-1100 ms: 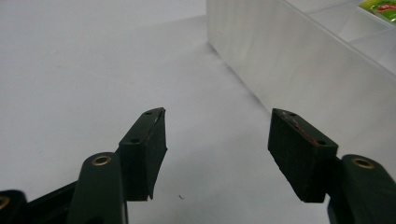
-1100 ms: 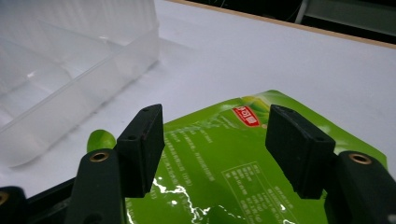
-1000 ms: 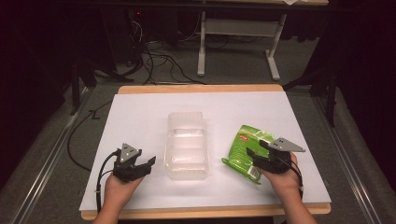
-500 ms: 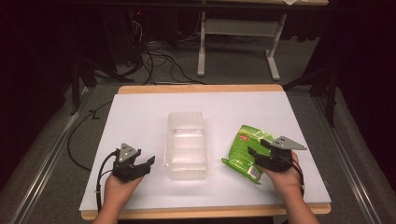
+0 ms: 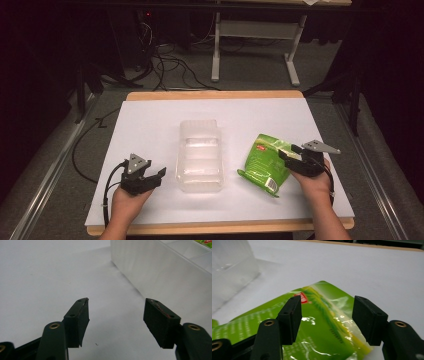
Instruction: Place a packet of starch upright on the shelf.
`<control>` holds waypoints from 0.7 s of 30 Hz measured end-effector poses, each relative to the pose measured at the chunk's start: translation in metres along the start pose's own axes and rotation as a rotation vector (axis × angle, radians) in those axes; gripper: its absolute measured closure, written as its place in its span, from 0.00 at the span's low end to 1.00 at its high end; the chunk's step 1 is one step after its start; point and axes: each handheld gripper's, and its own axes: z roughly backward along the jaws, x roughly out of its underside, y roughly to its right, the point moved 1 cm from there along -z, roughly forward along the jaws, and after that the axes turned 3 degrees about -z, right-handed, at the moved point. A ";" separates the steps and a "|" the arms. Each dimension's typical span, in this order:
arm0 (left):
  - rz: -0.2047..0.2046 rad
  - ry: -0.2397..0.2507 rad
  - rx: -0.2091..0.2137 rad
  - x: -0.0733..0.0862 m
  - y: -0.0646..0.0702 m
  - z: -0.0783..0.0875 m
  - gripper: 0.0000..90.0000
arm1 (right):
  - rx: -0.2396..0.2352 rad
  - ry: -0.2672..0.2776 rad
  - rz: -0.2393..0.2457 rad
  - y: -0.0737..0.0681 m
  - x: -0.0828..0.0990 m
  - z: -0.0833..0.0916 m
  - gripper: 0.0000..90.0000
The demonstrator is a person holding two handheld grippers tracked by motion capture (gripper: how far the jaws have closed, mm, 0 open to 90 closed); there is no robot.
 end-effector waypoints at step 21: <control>-0.028 -0.031 0.003 0.001 0.004 -0.005 0.42 | 0.007 -0.150 -0.149 0.052 0.016 -0.033 0.56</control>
